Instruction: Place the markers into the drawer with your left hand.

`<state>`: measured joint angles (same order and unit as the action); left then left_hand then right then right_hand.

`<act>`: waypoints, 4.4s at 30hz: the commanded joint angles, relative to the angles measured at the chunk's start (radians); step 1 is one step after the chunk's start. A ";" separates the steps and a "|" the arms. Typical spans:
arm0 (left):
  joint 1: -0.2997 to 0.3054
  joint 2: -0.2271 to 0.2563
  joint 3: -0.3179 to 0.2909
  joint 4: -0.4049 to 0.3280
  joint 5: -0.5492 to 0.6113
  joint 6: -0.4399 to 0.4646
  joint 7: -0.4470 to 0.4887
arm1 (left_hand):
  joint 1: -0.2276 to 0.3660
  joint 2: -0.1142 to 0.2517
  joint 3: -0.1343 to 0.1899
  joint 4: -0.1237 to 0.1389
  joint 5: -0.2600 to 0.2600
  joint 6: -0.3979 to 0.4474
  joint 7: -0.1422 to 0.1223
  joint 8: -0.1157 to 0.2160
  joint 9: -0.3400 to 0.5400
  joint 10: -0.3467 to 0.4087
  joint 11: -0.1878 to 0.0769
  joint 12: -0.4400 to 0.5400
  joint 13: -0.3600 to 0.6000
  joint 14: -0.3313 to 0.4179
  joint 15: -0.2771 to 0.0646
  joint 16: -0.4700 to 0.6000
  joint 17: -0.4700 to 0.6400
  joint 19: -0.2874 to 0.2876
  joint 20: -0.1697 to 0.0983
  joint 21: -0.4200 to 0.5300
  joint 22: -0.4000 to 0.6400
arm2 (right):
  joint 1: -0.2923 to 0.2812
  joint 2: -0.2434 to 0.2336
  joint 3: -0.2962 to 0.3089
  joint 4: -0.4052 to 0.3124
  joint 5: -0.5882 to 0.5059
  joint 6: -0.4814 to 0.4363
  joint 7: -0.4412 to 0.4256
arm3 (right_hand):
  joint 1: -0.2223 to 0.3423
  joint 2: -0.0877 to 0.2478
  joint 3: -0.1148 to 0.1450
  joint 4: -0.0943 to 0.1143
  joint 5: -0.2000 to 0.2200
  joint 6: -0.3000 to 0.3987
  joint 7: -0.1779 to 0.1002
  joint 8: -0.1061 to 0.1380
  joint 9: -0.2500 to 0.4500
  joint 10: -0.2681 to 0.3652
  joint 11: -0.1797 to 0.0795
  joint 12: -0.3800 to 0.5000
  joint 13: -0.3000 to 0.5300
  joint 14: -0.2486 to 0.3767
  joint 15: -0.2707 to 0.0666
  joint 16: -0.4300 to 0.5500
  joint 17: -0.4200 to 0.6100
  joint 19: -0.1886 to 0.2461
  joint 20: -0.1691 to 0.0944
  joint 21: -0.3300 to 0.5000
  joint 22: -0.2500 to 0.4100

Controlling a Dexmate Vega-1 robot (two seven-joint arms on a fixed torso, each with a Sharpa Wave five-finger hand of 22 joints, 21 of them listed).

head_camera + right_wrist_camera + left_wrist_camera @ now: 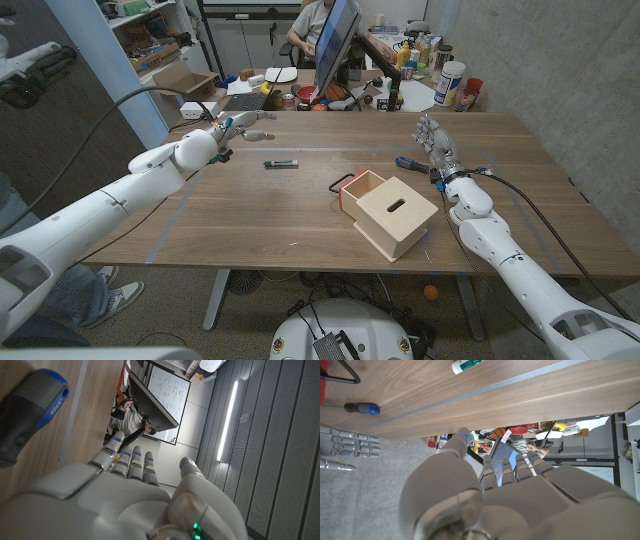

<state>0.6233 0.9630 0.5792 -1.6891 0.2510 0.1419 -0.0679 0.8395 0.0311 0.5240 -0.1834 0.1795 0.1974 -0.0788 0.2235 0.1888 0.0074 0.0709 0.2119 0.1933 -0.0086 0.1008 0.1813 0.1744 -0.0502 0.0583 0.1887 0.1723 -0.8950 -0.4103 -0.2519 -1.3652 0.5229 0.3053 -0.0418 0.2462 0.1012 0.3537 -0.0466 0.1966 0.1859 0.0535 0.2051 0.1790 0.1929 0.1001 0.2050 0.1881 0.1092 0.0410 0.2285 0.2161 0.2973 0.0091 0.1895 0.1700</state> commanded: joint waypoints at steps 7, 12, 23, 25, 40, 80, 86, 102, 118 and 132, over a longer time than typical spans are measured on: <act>-0.098 0.035 0.075 -0.011 0.373 -0.054 -0.085 | 0.054 -0.005 0.006 0.003 -0.002 0.043 -0.009 0.013 0.002 0.029 0.004 0.017 0.003 0.030 -0.008 0.014 0.001 0.018 -0.001 0.010 0.002 | -0.008 0.015 -0.004 -0.012 -0.011 0.004 -0.034 | -0.004 0.002 -0.004 -0.001 0.008 0.007 -0.004 -0.005 0.006 0.008 0.002 0.001 0.003 0.008 0.001 0.001 0.005 0.001 0.007 0.004 0.001; -0.094 0.029 0.082 -0.011 0.443 -0.049 -0.099 | 0.075 -0.010 0.003 0.003 -0.003 0.073 0.002 0.020 0.002 0.038 0.003 0.018 0.003 0.041 -0.010 0.013 0.000 0.029 0.010 0.011 0.001 | -0.002 0.023 -0.005 -0.003 -0.011 0.015 -0.036 | -0.005 0.002 -0.004 -0.001 0.008 0.007 -0.004 -0.005 0.006 0.008 0.002 0.000 0.003 0.009 0.001 0.001 0.005 0.001 0.007 0.004 0.001; -0.065 0.011 0.078 0.011 0.448 -0.020 -0.165 | 0.114 -0.023 -0.011 0.008 -0.003 0.185 0.035 0.045 0.001 0.033 0.017 0.010 0.002 0.042 0.009 0.005 -0.001 0.037 0.047 0.008 0.002 | 0.009 0.023 -0.008 -0.002 -0.011 0.010 -0.036 | -0.009 0.002 -0.005 0.000 0.009 0.007 -0.006 -0.006 0.006 0.008 0.003 -0.001 0.003 0.011 0.001 0.001 0.006 -0.004 0.009 0.002 0.001; -0.058 0.009 0.080 0.014 0.449 -0.016 -0.172 | 0.115 -0.024 -0.013 0.010 -0.003 0.197 0.044 0.047 0.001 0.033 0.017 0.010 0.002 0.041 0.011 0.004 -0.001 0.037 0.048 0.008 0.003 | 0.011 0.023 -0.009 -0.003 -0.011 0.006 -0.035 | -0.010 0.002 -0.005 0.000 0.009 0.007 -0.007 -0.006 0.006 0.008 0.002 -0.001 0.003 0.011 0.001 0.001 0.006 -0.005 0.010 0.001 0.001; 0.024 -0.023 0.063 0.007 0.400 0.072 -0.118 | 0.087 -0.038 -0.054 0.036 0.002 0.241 0.078 0.039 0.000 0.054 0.032 0.014 0.001 0.054 0.034 0.010 0.001 0.044 0.056 0.013 0.007 | 0.006 0.019 -0.013 -0.003 -0.008 -0.004 -0.023 | -0.012 0.002 -0.005 0.000 0.009 0.009 -0.009 -0.007 0.006 0.008 0.001 -0.002 0.003 0.013 0.002 0.000 0.006 -0.009 0.013 0.001 0.001; -0.052 -0.071 0.130 0.140 0.356 0.062 -0.115 | 0.078 -0.018 -0.078 0.043 0.005 0.270 0.084 0.021 0.000 0.069 0.033 0.013 0.001 0.059 0.034 0.007 0.002 0.050 0.067 0.016 0.012 | -0.015 -0.002 -0.003 -0.015 -0.004 -0.051 -0.033 | -0.016 0.002 -0.004 -0.003 0.011 0.015 -0.012 -0.007 0.007 0.010 0.002 -0.004 0.003 0.017 0.000 -0.003 0.007 -0.009 0.014 0.002 0.001; -0.061 -0.080 0.141 0.153 0.351 0.056 -0.119 | 0.079 -0.015 -0.079 0.042 0.004 0.273 0.085 0.019 0.001 0.070 0.031 0.013 0.001 0.059 0.033 0.007 0.002 0.049 0.067 0.016 0.012 | -0.013 0.002 0.000 0.000 -0.002 -0.043 -0.028 | -0.017 0.001 -0.004 -0.004 0.011 0.015 -0.013 -0.008 0.007 0.010 0.002 -0.004 0.003 0.019 0.001 -0.003 0.006 -0.009 0.014 0.002 0.001; -0.135 -0.128 0.197 0.224 0.385 0.024 -0.150 | 0.079 -0.009 -0.086 0.040 0.002 0.256 0.082 0.002 0.001 0.057 0.029 0.006 0.001 0.045 0.046 0.002 0.002 0.041 0.085 0.014 0.013 | -0.015 0.015 0.009 0.034 0.006 -0.024 -0.025 | -0.017 0.002 -0.003 -0.006 0.011 0.017 -0.013 -0.008 0.007 0.009 0.002 -0.005 0.004 0.018 0.002 -0.005 0.006 -0.010 0.014 0.002 0.001; -0.184 -0.173 0.232 0.311 0.380 -0.009 -0.148 | 0.080 -0.005 -0.092 0.038 0.001 0.258 0.080 -0.006 0.001 0.057 0.027 0.005 0.002 0.051 0.043 0.006 0.003 0.040 0.091 0.014 0.013 | 0.025 0.039 0.011 0.109 0.009 0.003 -0.001 | -0.020 0.001 -0.003 -0.006 0.011 0.017 -0.015 -0.009 0.007 0.010 0.002 -0.005 0.004 0.020 0.003 -0.005 0.007 -0.010 0.015 0.002 0.001; -0.201 -0.197 0.255 0.349 0.373 -0.011 -0.140 | 0.080 -0.002 -0.096 0.036 0.001 0.273 0.084 -0.004 0.001 0.064 0.023 0.007 0.002 0.051 0.038 0.006 0.003 0.040 0.092 0.015 0.013 | 0.053 0.051 0.017 0.165 0.014 0.016 0.027 | -0.021 0.001 -0.003 -0.007 0.012 0.019 -0.015 -0.009 0.007 0.012 0.002 -0.005 0.004 0.021 0.001 -0.006 0.007 -0.010 0.016 0.003 0.001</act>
<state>0.4393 0.7877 0.8138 -1.3762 0.6291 0.1321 -0.2148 0.9163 0.0163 0.4326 -0.1476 0.1792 0.4594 0.0016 0.2196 0.1886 0.0690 0.0980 0.2179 0.1932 0.0398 0.1465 0.1834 0.1744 -0.0130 0.1472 0.2042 0.1841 -0.8624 -0.3698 -0.2398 -1.2427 0.5313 0.3089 -0.0374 0.2346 0.1030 0.3478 -0.0466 0.2035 0.2002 0.0392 0.1984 0.1837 0.1967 0.1040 0.2050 0.1880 0.1198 0.0408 0.2283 0.2207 0.2866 0.0197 0.1895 0.1697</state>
